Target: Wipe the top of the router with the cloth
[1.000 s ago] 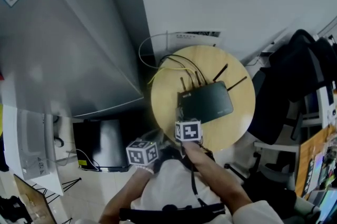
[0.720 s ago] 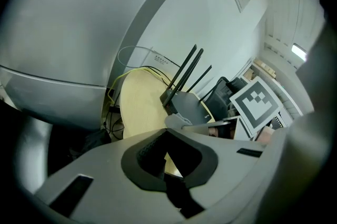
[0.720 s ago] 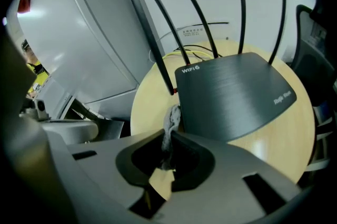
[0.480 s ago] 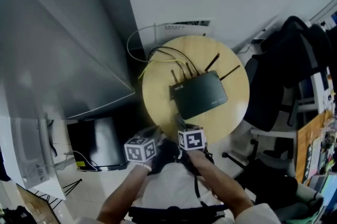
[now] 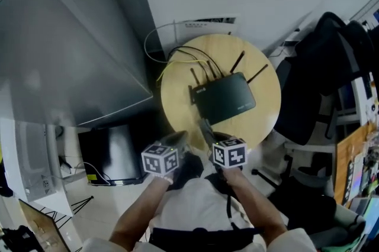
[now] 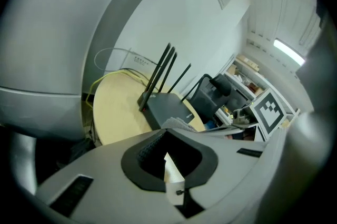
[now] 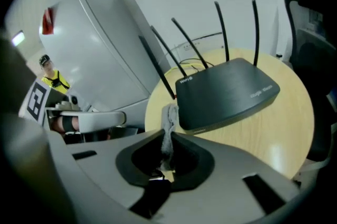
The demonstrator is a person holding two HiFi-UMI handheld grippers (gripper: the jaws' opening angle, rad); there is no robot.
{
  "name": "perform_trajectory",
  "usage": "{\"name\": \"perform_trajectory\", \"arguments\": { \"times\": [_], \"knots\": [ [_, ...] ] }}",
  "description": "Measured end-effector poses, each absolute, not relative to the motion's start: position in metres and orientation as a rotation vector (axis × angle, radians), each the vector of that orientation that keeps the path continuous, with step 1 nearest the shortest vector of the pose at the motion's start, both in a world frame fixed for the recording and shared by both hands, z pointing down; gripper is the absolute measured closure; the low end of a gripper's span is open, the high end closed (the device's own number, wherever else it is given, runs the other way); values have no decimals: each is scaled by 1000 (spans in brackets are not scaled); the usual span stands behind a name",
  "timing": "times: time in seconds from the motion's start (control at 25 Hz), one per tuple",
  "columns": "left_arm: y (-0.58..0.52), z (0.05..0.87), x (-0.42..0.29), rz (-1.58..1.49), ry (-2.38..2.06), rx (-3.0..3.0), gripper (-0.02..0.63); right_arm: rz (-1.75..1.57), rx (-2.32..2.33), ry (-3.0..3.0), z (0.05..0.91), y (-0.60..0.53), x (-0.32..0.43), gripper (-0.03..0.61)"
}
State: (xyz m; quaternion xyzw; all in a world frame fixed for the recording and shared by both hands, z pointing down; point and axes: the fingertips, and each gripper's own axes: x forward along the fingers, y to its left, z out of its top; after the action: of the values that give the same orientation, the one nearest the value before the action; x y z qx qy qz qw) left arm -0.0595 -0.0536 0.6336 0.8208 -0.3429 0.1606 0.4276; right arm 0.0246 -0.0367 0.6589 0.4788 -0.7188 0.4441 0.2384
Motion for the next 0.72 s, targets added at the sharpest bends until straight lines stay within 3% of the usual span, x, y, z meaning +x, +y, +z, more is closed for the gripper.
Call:
{"name": "perform_trajectory", "arguments": {
  "times": [0.44, 0.72],
  "knots": [
    [2, 533, -8, 291, -935, 2291, 615, 1191, 1689, -2178, 553, 47, 149, 543],
    [84, 500, 13, 271, -966, 2340, 615, 1153, 1745, -2275, 524, 122, 169, 545]
  ]
}}
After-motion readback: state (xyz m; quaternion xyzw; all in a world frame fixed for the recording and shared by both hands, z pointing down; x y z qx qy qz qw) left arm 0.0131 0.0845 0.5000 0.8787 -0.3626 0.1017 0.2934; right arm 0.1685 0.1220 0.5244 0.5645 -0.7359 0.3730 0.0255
